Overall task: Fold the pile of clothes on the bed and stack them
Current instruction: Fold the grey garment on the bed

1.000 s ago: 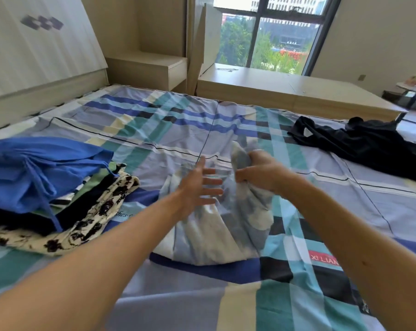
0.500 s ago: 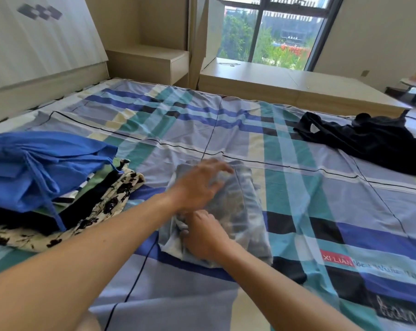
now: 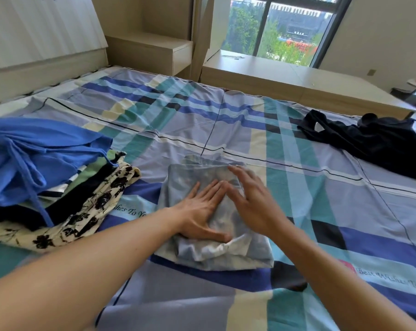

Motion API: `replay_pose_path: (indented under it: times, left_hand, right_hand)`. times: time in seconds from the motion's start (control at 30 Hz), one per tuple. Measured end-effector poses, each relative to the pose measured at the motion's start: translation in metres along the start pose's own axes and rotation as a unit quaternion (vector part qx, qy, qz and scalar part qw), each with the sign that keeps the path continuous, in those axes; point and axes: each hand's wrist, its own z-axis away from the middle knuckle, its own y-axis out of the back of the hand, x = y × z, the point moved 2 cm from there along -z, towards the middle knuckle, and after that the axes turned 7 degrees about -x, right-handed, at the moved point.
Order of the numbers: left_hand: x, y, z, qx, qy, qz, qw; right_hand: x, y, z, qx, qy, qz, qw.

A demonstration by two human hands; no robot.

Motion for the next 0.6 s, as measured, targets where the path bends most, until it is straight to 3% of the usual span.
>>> replay_pose_path:
  times: [0.07, 0.17, 0.43, 0.53, 0.6]
  left_hand:
    - [-0.009, -0.006, 0.005, -0.003, 0.007, -0.010, 1.000]
    - [-0.027, -0.016, 0.012, -0.020, 0.041, -0.022, 0.999]
    - [-0.033, -0.006, 0.010, 0.014, 0.089, 0.061, 0.994]
    - [-0.028, 0.012, 0.023, 0.134, 0.220, 0.059, 0.964]
    - [-0.030, 0.017, 0.035, 0.153, 0.330, 0.090, 0.927]
  right_hand:
    - [0.022, -0.029, -0.002, -0.071, -0.056, 0.079, 0.993]
    - [0.044, -0.056, 0.009, -0.068, -0.100, 0.134, 0.984]
    - [0.052, -0.052, 0.012, 0.016, -0.156, -0.047, 0.987]
    - [0.052, -0.046, 0.023, 0.066, -0.168, -0.129, 0.975]
    - [0.050, -0.041, 0.026, 0.087, -0.185, -0.175, 0.963]
